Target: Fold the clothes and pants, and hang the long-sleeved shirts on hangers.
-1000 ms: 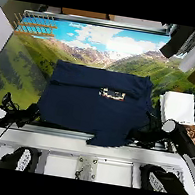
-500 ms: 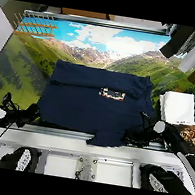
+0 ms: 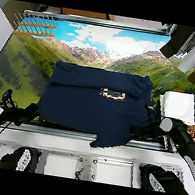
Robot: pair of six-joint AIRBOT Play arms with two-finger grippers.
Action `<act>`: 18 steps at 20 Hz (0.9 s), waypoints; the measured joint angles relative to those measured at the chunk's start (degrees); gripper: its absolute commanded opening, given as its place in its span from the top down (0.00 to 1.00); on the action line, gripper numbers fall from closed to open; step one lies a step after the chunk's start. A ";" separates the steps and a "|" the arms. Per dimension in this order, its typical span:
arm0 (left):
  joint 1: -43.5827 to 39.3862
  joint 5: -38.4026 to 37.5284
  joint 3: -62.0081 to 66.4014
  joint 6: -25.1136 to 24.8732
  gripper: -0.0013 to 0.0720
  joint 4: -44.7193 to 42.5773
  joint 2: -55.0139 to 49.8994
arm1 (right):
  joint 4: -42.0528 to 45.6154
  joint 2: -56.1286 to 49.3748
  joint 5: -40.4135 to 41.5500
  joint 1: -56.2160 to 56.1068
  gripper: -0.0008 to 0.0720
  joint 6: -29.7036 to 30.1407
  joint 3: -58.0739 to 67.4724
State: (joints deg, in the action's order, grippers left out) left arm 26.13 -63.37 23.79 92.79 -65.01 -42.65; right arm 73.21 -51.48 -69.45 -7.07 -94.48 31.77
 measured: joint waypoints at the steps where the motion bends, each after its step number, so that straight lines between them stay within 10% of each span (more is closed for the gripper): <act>1: 0.00 -2.36 1.16 -0.61 0.97 -0.31 0.63 | 1.75 1.60 -2.25 0.85 0.97 0.39 1.51; 9: -3.87 -14.19 9.66 -1.60 0.97 -1.07 7.06 | 7.23 5.66 -14.51 7.43 0.97 4.59 12.59; 18: -15.30 -8.02 30.82 -0.92 0.97 -3.67 -15.93 | 7.80 -9.77 -6.21 8.11 0.97 5.38 31.23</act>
State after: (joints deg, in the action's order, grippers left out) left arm 10.83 -71.40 54.61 91.88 -68.69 -58.59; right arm 81.01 -61.25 -75.66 1.04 -89.10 63.00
